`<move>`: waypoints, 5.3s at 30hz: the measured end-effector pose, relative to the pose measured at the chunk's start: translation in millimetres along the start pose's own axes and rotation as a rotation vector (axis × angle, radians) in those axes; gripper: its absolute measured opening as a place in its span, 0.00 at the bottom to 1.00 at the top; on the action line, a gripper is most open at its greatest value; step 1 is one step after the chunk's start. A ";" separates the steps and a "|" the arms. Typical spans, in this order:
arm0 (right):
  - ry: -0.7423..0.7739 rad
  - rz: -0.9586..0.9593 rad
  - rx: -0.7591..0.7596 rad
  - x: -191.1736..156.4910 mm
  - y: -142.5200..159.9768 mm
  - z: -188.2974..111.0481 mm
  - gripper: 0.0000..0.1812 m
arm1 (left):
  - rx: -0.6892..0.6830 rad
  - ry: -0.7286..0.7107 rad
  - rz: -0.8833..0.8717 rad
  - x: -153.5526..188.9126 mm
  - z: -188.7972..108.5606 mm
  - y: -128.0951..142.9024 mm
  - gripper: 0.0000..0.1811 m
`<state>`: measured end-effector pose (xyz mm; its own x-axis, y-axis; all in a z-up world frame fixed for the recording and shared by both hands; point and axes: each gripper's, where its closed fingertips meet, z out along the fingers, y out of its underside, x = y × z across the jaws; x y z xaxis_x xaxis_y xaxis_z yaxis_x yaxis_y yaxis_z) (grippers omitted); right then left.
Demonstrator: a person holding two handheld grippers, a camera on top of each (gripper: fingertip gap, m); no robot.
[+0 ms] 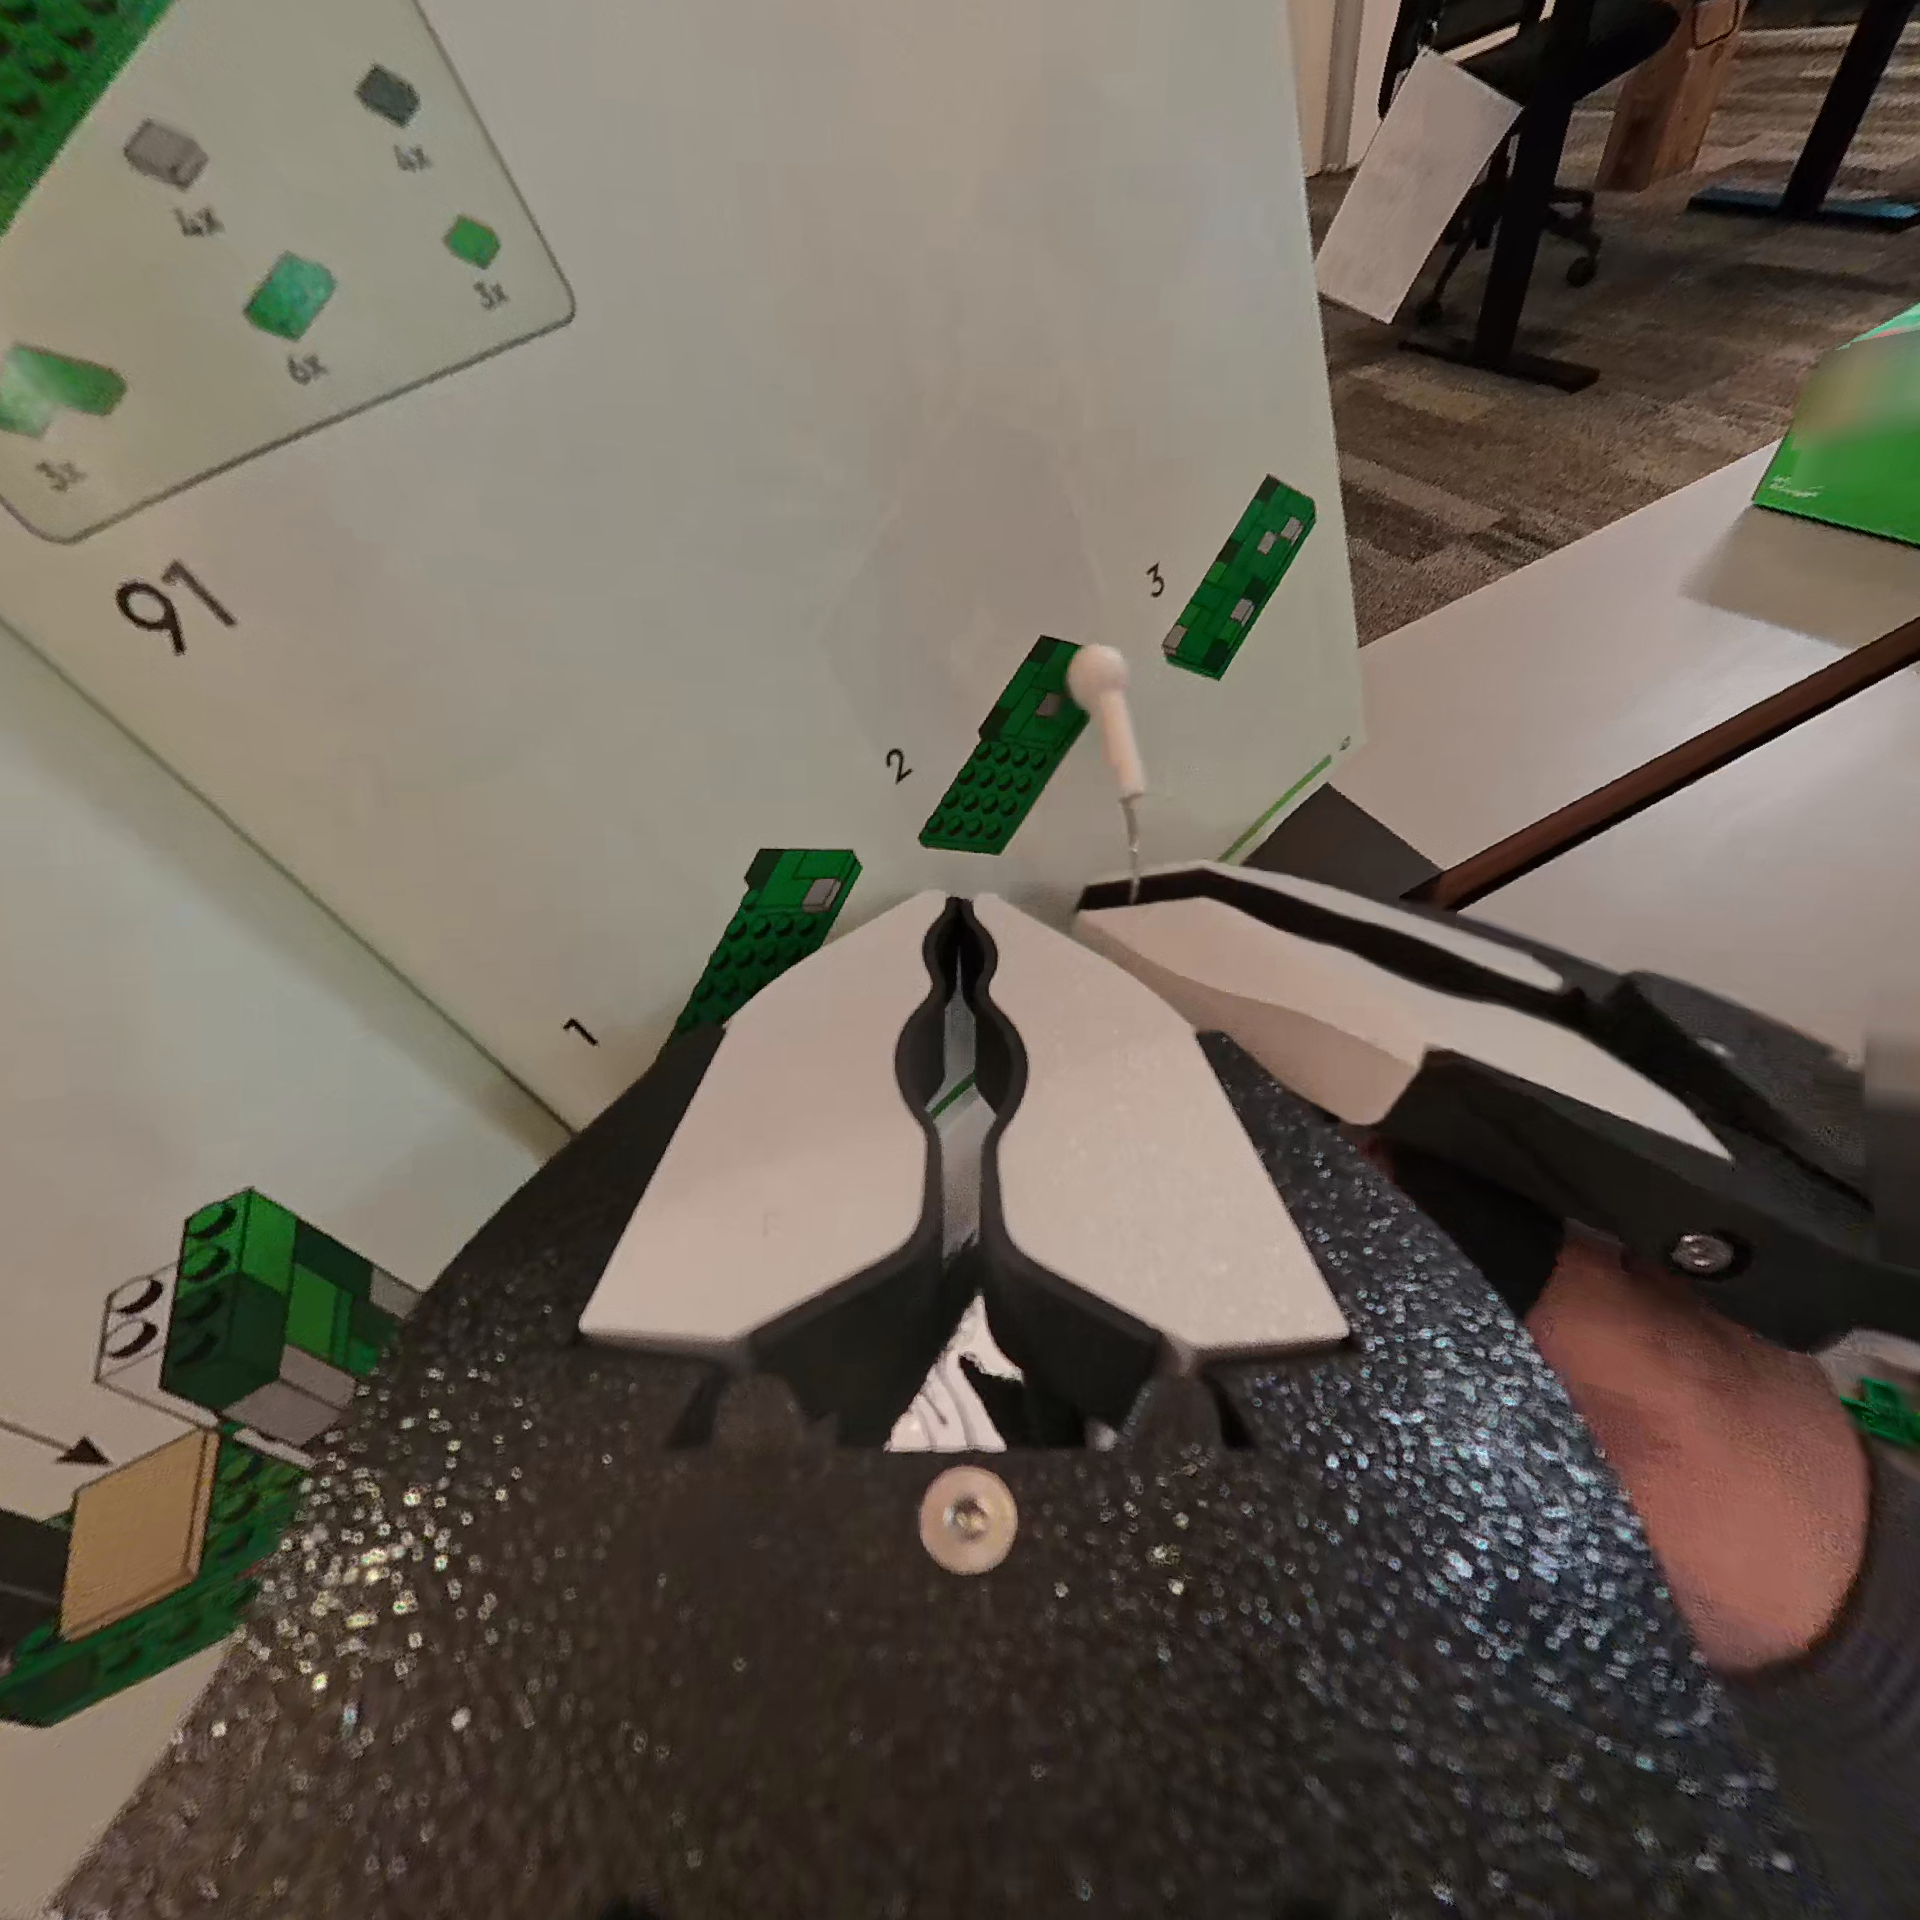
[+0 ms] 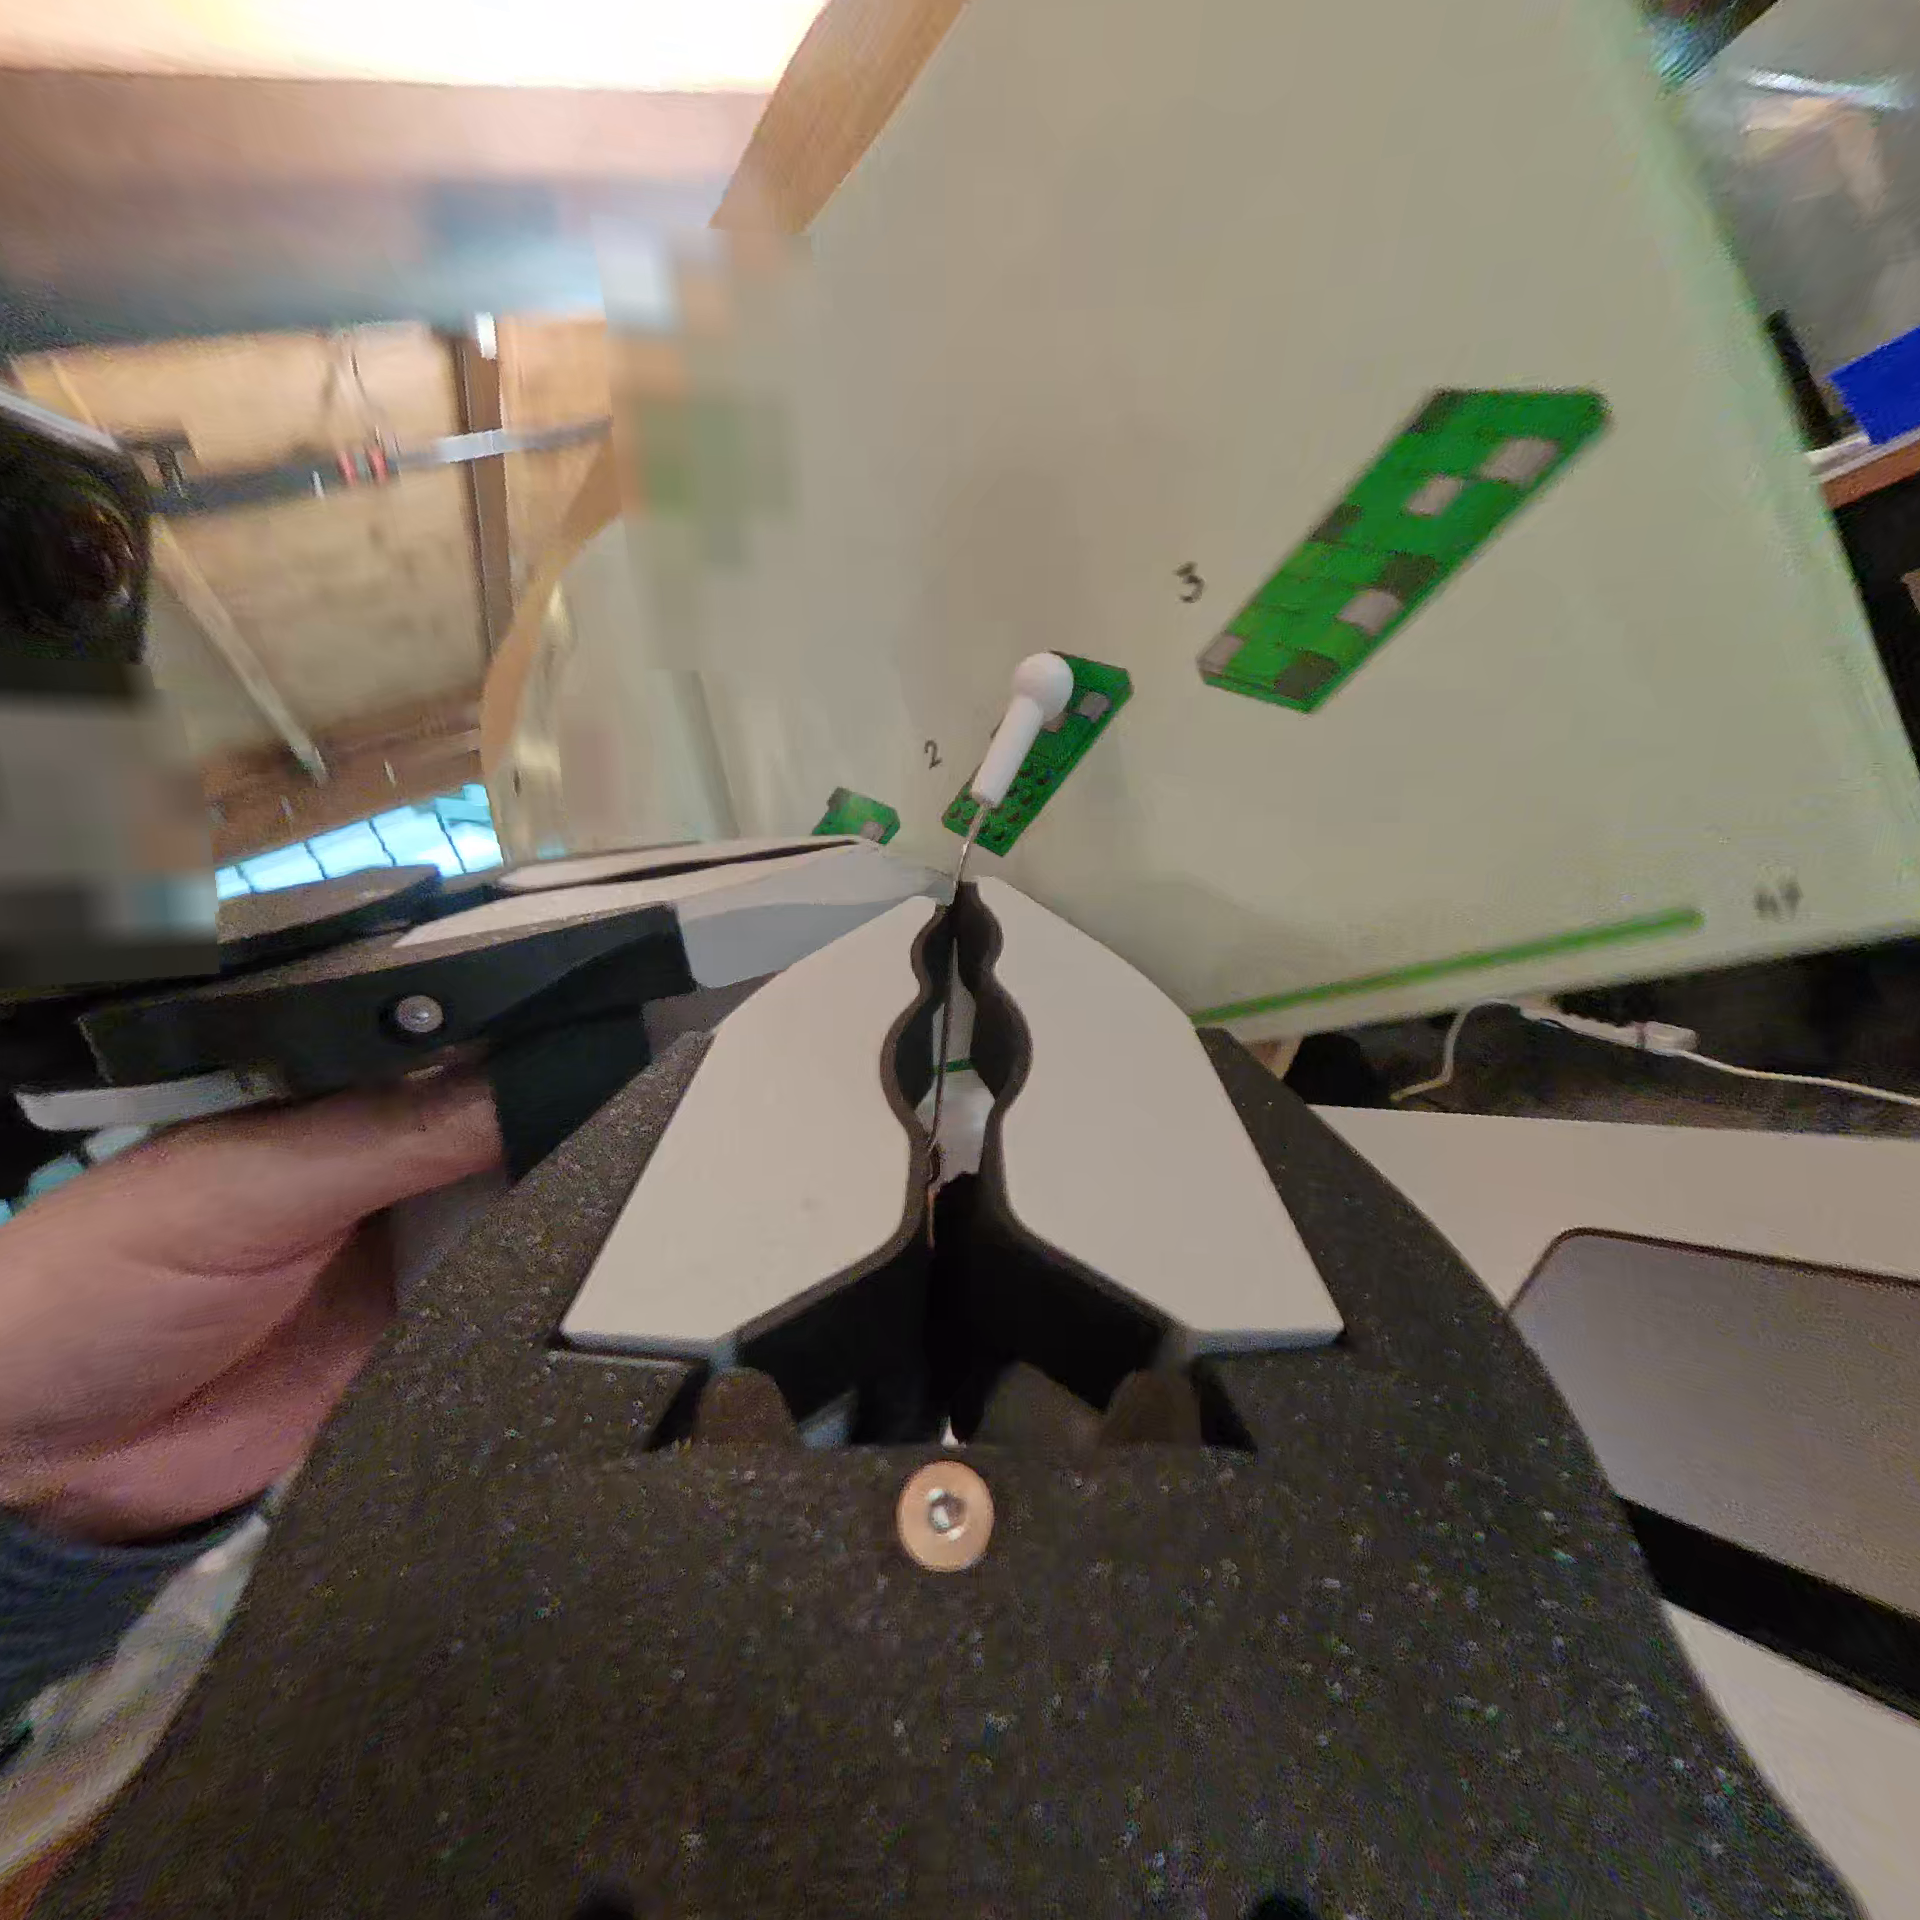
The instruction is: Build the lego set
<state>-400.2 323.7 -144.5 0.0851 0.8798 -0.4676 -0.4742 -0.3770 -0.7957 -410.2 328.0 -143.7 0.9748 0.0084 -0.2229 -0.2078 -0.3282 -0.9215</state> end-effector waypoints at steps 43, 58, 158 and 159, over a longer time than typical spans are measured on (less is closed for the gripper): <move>0.256 -0.415 -0.326 -74.8 8.3 -199.1 0.18 | 0.334 -0.230 -0.038 21.5 -168.0 146.1 0.00; 0.408 -0.308 -0.309 1.5 -35.7 -314.6 0.26 | 0.245 -0.048 -0.121 49.7 -158.8 162.7 0.08; -0.135 -0.479 -0.221 -143.5 -168.0 -360.9 0.00 | 0.620 0.193 0.136 189.2 -221.9 24.7 0.07; -0.196 -0.410 -0.216 -150.1 -153.4 -348.5 0.00 | 0.636 0.212 0.095 183.9 -227.1 23.8 0.10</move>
<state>-34.9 148.6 -86.5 0.0510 0.9981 -0.0351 -0.2425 -0.0217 -0.9699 -217.5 107.2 -134.3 0.9313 -0.1998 -0.3045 -0.2372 0.3018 -0.9234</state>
